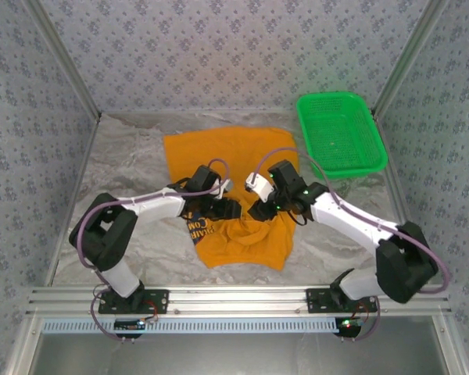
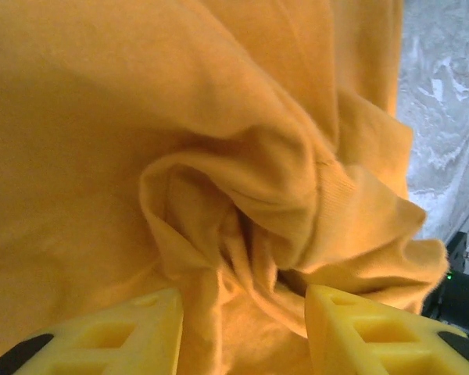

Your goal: Fold the inside-out t-shirt

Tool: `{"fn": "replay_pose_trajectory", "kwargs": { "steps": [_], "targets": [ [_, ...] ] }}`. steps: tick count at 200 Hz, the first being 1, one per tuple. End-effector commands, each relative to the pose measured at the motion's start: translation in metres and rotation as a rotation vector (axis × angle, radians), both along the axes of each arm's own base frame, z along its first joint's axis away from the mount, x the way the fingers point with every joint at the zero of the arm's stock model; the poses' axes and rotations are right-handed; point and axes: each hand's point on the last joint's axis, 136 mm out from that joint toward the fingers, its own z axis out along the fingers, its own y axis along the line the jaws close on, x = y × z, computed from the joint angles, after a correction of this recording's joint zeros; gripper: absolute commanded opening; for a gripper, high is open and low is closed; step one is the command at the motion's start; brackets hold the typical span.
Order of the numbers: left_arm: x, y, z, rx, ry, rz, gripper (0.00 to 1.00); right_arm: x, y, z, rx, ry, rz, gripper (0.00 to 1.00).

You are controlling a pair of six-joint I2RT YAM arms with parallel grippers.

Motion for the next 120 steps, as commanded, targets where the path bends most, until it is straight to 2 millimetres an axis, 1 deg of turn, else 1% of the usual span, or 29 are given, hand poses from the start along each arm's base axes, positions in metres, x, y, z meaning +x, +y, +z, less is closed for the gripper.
{"fn": "replay_pose_trajectory", "kwargs": {
  "steps": [1, 18, 24, 44, 55, 62, 72, 79, 80, 90, 96, 106, 109, 112, 115, 116, 117, 120],
  "targets": [
    [0.014, -0.002, -0.003, 0.019, 0.032, 0.048, 0.44, -0.017, 0.004, -0.028, -0.04, 0.153, 0.063, 0.45],
    [0.02, -0.004, -0.005, 0.013, 0.047, 0.064, 0.44, -0.023, 0.006, -0.043, -0.079, 0.193, 0.091, 0.44],
    [0.023, -0.005, -0.005, 0.012, 0.044, 0.066, 0.45, -0.025, 0.005, -0.047, -0.092, 0.201, 0.104, 0.42],
    [0.031, -0.01, -0.003, 0.015, 0.024, 0.054, 0.49, -0.034, 0.008, -0.05, -0.1, 0.23, 0.165, 0.33],
    [0.036, -0.012, -0.006, 0.03, 0.024, 0.05, 0.5, -0.039, 0.011, -0.047, -0.089, 0.243, 0.208, 0.27],
    [0.039, -0.013, -0.009, 0.04, 0.029, 0.046, 0.51, -0.039, 0.013, -0.045, -0.084, 0.243, 0.22, 0.24],
    [0.043, -0.016, -0.014, 0.047, 0.037, 0.038, 0.51, -0.039, 0.014, -0.043, -0.083, 0.233, 0.245, 0.11],
    [0.045, -0.018, -0.018, 0.052, 0.042, 0.035, 0.5, -0.04, 0.016, -0.039, -0.074, 0.218, 0.285, 0.0],
    [0.045, -0.018, -0.018, 0.053, 0.043, 0.034, 0.5, -0.04, 0.016, -0.038, -0.073, 0.214, 0.291, 0.0],
    [0.05, -0.019, -0.023, 0.054, 0.05, 0.035, 0.48, -0.049, 0.023, -0.026, -0.031, 0.17, 0.374, 0.0],
    [0.051, -0.02, -0.026, 0.056, 0.056, 0.035, 0.47, -0.055, 0.027, -0.017, -0.01, 0.114, 0.43, 0.0],
    [0.055, -0.019, -0.028, 0.057, 0.061, 0.044, 0.44, -0.06, 0.033, -0.004, 0.012, 0.011, 0.474, 0.0],
    [0.056, -0.019, -0.029, 0.058, 0.064, 0.046, 0.41, -0.063, 0.035, -0.002, 0.016, -0.015, 0.494, 0.0],
    [0.057, -0.019, -0.03, 0.059, 0.067, 0.049, 0.39, -0.066, 0.036, 0.006, 0.03, -0.056, 0.516, 0.0],
    [0.058, -0.018, -0.03, 0.058, 0.067, 0.053, 0.37, -0.069, 0.037, 0.009, 0.037, -0.086, 0.54, 0.0],
    [0.059, -0.018, -0.03, 0.058, 0.067, 0.054, 0.34, -0.071, 0.038, 0.011, 0.04, -0.098, 0.55, 0.0],
    [0.059, -0.018, -0.029, 0.057, 0.067, 0.056, 0.33, -0.073, 0.038, 0.009, 0.038, -0.1, 0.558, 0.0],
    [0.06, -0.018, -0.03, 0.058, 0.069, 0.059, 0.3, -0.076, 0.038, 0.013, 0.041, -0.134, 0.581, 0.0]
  ]
}}
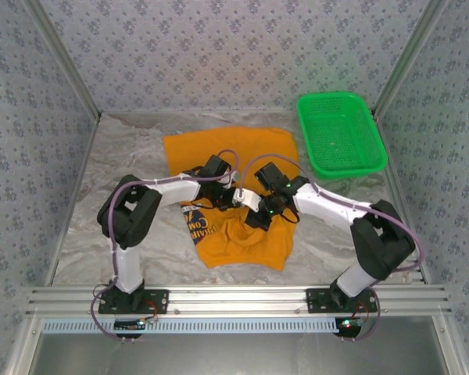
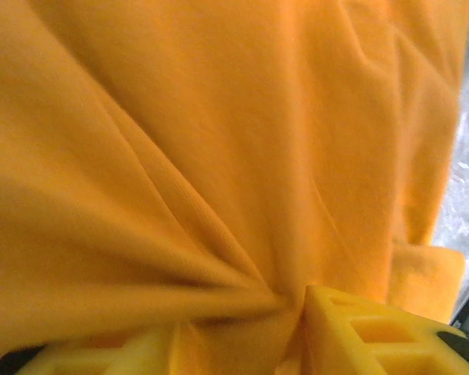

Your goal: Fold the inside-out t-shirt

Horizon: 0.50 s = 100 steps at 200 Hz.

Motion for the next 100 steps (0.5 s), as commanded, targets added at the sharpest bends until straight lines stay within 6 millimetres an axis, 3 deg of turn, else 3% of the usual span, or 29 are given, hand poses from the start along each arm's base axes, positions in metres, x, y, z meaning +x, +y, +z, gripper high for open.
{"fn": "replay_pose_trajectory", "kwargs": {
  "steps": [1, 27, 36, 59, 85, 100],
  "targets": [
    [0.01, 0.003, -0.002, 0.008, 0.016, 0.017, 0.29, -0.037, 0.015, 0.041, 0.138, -0.199, 0.248, 0.0],
    [0.021, 0.012, -0.006, 0.034, 0.028, 0.051, 0.27, -0.076, 0.014, 0.041, 0.126, -0.437, 0.477, 0.0],
    [0.024, 0.014, -0.009, 0.039, 0.031, 0.058, 0.27, -0.087, 0.009, 0.026, 0.081, -0.484, 0.553, 0.0],
    [0.031, 0.016, -0.015, 0.028, 0.038, 0.07, 0.23, -0.089, -0.008, -0.021, -0.14, -0.615, 0.634, 0.04],
    [0.033, 0.025, -0.013, 0.004, 0.032, 0.087, 0.25, -0.111, -0.027, -0.039, -0.231, -0.437, 0.708, 0.08],
    [0.03, 0.034, -0.005, 0.002, 0.024, 0.093, 0.33, -0.114, -0.024, -0.035, -0.211, -0.366, 0.669, 0.2]
  ]
}}
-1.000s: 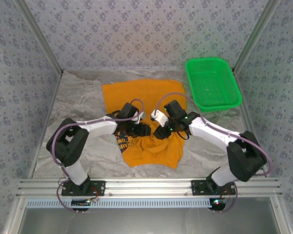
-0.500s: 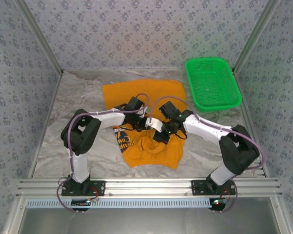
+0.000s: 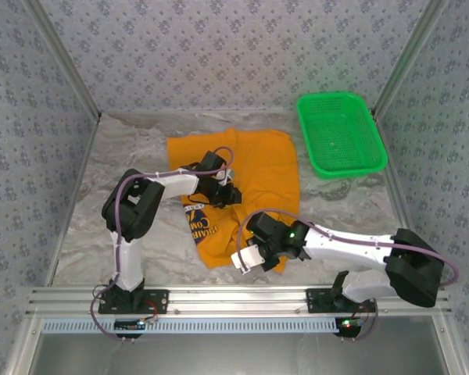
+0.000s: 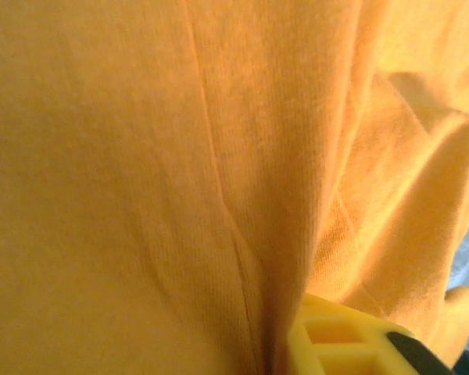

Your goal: Fold the inside-out t-shirt

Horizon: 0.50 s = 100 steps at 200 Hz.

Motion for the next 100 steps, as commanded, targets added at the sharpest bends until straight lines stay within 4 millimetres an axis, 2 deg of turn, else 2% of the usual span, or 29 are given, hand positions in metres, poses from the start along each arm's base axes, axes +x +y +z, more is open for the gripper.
{"fn": "replay_pose_trajectory", "kwargs": {
  "steps": [1, 7, 19, 24, 37, 44, 58, 81, 92, 100],
  "targets": [
    [0.013, 0.022, 0.005, 0.02, -0.053, 0.049, 0.34, -0.011, -0.01, 0.004, -0.066, 0.087, 0.008, 0.21],
    [0.01, 0.025, 0.01, 0.02, -0.061, 0.047, 0.37, -0.006, -0.004, 0.011, -0.028, 0.098, -0.035, 0.29],
    [0.001, 0.031, 0.02, 0.024, -0.071, 0.041, 0.4, 0.01, 0.005, 0.029, 0.063, 0.108, -0.138, 0.34],
    [-0.003, 0.033, 0.024, 0.023, -0.072, 0.04, 0.4, 0.018, 0.007, 0.036, 0.097, 0.109, -0.184, 0.4],
    [-0.016, 0.04, 0.033, 0.023, -0.073, 0.04, 0.41, 0.042, 0.004, 0.047, 0.142, 0.071, -0.303, 0.54],
    [-0.025, 0.044, 0.038, 0.025, -0.067, 0.037, 0.41, 0.056, -0.001, 0.049, 0.143, 0.04, -0.367, 0.57],
    [-0.04, 0.049, 0.043, 0.031, -0.06, 0.033, 0.4, 0.073, -0.009, 0.045, 0.105, 0.005, -0.425, 0.58],
    [-0.062, 0.047, 0.049, -0.008, -0.052, 0.027, 0.33, 0.083, -0.004, 0.029, 0.074, 0.016, -0.47, 0.58],
    [-0.071, 0.04, 0.05, -0.035, -0.047, 0.011, 0.3, 0.09, -0.001, 0.021, 0.07, 0.016, -0.501, 0.54],
    [-0.077, 0.034, 0.049, -0.045, -0.045, -0.01, 0.3, 0.096, 0.0, 0.018, 0.075, 0.012, -0.53, 0.49]
  ]
}}
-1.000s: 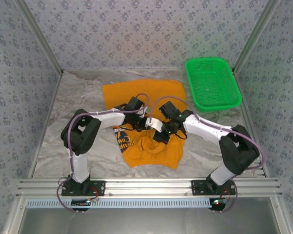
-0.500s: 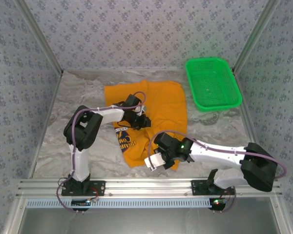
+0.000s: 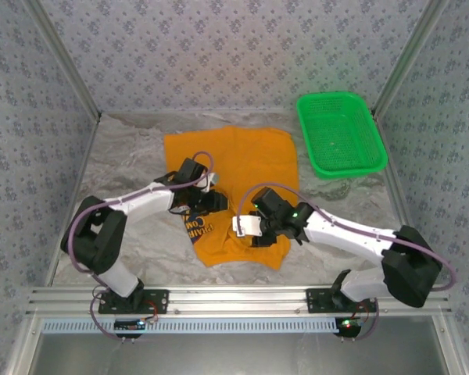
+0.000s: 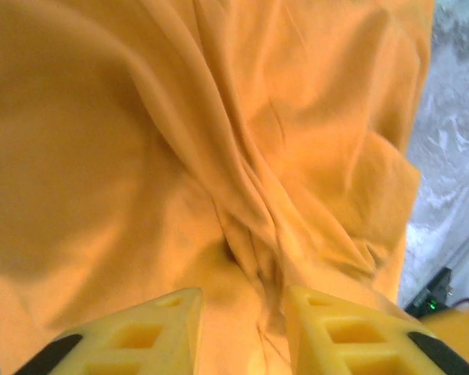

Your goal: Fold the inside-out t-shirt

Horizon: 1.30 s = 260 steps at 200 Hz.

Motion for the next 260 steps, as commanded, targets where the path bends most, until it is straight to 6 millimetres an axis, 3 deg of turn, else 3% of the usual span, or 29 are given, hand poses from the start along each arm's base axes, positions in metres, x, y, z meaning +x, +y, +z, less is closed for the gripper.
{"fn": "replay_pose_trajectory", "kwargs": {
  "steps": [1, 20, 31, 53, 68, 77, 93, 109, 143, 157, 186, 212, 245, 260],
  "targets": [
    [-0.022, -0.011, -0.003, -0.029, 0.03, -0.042, 0.3, 0.018, 0.003, -0.011, -0.007, 0.003, -0.114, 0.47],
    [-0.033, -0.024, -0.012, -0.027, 0.046, -0.078, 0.3, 0.023, 0.005, -0.009, 0.033, 0.051, -0.148, 0.09],
    [-0.036, -0.032, -0.016, -0.037, 0.058, -0.085, 0.29, 0.017, 0.006, 0.001, 0.089, 0.103, -0.129, 0.0],
    [-0.039, -0.051, -0.009, -0.073, 0.044, -0.123, 0.32, 0.029, -0.005, 0.031, 0.24, 0.124, -0.221, 0.0],
    [-0.037, -0.065, 0.001, -0.088, 0.008, -0.15, 0.41, 0.037, -0.015, 0.05, 0.366, 0.183, -0.299, 0.0],
    [-0.035, -0.073, 0.007, -0.106, -0.013, -0.163, 0.42, 0.037, -0.019, 0.052, 0.401, 0.216, -0.32, 0.07],
    [-0.032, -0.084, 0.01, -0.121, -0.033, -0.176, 0.42, 0.043, -0.034, 0.038, 0.359, 0.238, -0.406, 0.27],
    [-0.032, -0.092, 0.002, -0.112, -0.024, -0.191, 0.4, 0.049, -0.047, 0.028, 0.306, 0.234, -0.482, 0.37],
    [-0.048, -0.105, -0.018, -0.058, -0.034, -0.262, 0.23, 0.062, -0.048, 0.051, 0.39, 0.198, -0.533, 0.49],
    [-0.057, -0.105, -0.024, -0.053, -0.033, -0.277, 0.16, 0.069, -0.05, 0.048, 0.386, 0.241, -0.564, 0.5],
    [-0.066, -0.097, -0.023, -0.077, -0.075, -0.258, 0.08, 0.06, -0.046, 0.022, 0.298, 0.377, -0.532, 0.46],
    [-0.066, -0.087, -0.013, -0.078, -0.152, -0.239, 0.06, 0.046, -0.03, 0.016, 0.321, 0.472, -0.452, 0.41],
    [-0.068, -0.083, 0.003, -0.098, -0.258, -0.244, 0.04, 0.052, -0.027, 0.005, 0.283, 0.515, -0.477, 0.0],
    [-0.071, -0.081, 0.008, -0.099, -0.309, -0.257, 0.04, 0.066, -0.033, 0.002, 0.283, 0.489, -0.55, 0.0]
  ]
}}
